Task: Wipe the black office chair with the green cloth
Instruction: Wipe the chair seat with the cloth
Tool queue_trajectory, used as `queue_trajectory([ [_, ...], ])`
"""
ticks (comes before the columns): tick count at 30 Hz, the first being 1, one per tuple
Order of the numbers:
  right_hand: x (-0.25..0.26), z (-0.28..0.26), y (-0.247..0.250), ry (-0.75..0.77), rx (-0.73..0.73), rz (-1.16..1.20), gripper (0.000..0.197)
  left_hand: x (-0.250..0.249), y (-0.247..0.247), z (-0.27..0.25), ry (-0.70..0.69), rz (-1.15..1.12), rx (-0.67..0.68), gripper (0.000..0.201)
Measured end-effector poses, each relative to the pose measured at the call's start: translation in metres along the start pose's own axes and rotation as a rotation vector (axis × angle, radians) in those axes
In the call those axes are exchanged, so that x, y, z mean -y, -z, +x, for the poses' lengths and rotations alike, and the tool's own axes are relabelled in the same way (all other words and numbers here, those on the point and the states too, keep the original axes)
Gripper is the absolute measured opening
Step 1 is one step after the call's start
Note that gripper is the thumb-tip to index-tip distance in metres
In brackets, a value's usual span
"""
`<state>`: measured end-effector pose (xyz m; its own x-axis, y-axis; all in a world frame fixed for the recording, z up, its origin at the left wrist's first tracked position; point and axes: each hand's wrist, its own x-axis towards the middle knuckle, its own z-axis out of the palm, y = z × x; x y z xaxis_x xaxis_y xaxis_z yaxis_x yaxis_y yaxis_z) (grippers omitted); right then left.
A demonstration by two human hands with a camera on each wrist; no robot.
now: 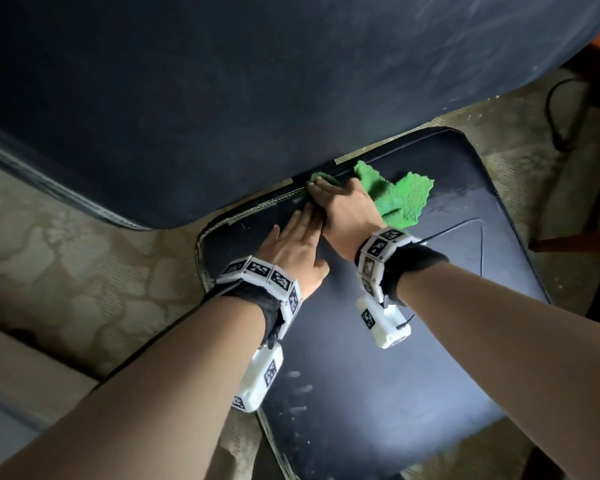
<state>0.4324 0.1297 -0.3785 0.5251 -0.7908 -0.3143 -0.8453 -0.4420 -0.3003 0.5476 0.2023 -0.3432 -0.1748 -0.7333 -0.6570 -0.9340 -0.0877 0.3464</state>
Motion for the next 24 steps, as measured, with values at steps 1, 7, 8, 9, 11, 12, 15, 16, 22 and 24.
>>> queue_trajectory([
  [1, -0.005, -0.002, 0.003, -0.026, 0.0, 0.01, 0.061, 0.003, -0.001, -0.006, 0.002, 0.018, -0.029, 0.079],
  [7, -0.013, -0.014, 0.007, -0.193, 0.016, 0.001, 0.073, 0.017, -0.013, -0.012, 0.044, 0.074, -0.013, 0.085],
  [8, -0.01, -0.012, 0.005, -0.203, 0.017, 0.009, 0.072, 0.017, -0.013, -0.011, 0.045, 0.062, -0.007, 0.085],
  [9, -0.006, -0.011, 0.003, -0.217, 0.012, 0.025, 0.071, 0.017, -0.012, -0.01, 0.044, 0.053, -0.001, 0.084],
  [11, 0.003, -0.009, -0.006, -0.205, -0.005, 0.033, 0.068, 0.019, -0.01, -0.009, 0.038, 0.056, 0.017, 0.084],
  [12, 0.006, -0.008, -0.012, -0.159, -0.01, 0.006, 0.066, 0.021, -0.009, -0.009, 0.034, 0.061, 0.029, 0.085],
  [15, 0.002, -0.002, -0.021, 0.031, 0.026, -0.115, 0.068, 0.025, -0.007, -0.008, 0.027, 0.068, 0.054, 0.084],
  [16, -0.007, 0.001, -0.02, 0.08, 0.025, -0.165, 0.069, 0.025, -0.006, -0.008, 0.025, 0.065, 0.058, 0.084],
  [22, 0.006, -0.001, -0.02, -0.091, 0.0, -0.1, 0.067, 0.024, -0.008, -0.005, 0.036, 0.046, 0.047, 0.086],
  [24, 0.018, -0.005, -0.023, 0.007, -0.017, -0.104, 0.061, 0.024, -0.009, -0.006, 0.038, 0.047, 0.038, 0.087],
])
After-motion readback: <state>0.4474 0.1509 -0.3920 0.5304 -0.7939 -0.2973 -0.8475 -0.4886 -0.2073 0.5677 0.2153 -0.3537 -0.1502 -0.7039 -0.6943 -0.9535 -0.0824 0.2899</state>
